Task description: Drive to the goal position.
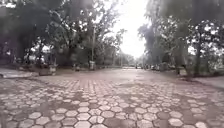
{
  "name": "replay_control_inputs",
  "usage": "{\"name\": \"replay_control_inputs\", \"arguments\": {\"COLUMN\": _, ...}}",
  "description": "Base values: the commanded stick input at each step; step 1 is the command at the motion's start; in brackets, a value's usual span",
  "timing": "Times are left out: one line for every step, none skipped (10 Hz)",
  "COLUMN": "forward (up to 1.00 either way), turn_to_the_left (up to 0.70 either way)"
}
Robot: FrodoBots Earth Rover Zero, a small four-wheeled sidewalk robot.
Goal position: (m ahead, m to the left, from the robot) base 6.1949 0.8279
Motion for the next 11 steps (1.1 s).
{"name": "replay_control_inputs", "arguments": {"forward": 0.70, "turn_to_the_left": 0.00}}
{"name": "replay_control_inputs", "arguments": {"forward": 0.70, "turn_to_the_left": 0.00}}
{"name": "replay_control_inputs", "arguments": {"forward": 0.70, "turn_to_the_left": 0.00}}
{"name": "replay_control_inputs", "arguments": {"forward": 0.70, "turn_to_the_left": 0.00}}
{"name": "replay_control_inputs", "arguments": {"forward": 0.70, "turn_to_the_left": 0.00}}
{"name": "replay_control_inputs", "arguments": {"forward": 0.70, "turn_to_the_left": 0.00}}
{"name": "replay_control_inputs", "arguments": {"forward": 0.70, "turn_to_the_left": 0.00}}
{"name": "replay_control_inputs", "arguments": {"forward": 0.70, "turn_to_the_left": 0.00}}
{"name": "replay_control_inputs", "arguments": {"forward": 0.70, "turn_to_the_left": 0.00}}
{"name": "replay_control_inputs", "arguments": {"forward": 0.70, "turn_to_the_left": 0.00}}
{"name": "replay_control_inputs", "arguments": {"forward": 0.70, "turn_to_the_left": 0.00}}
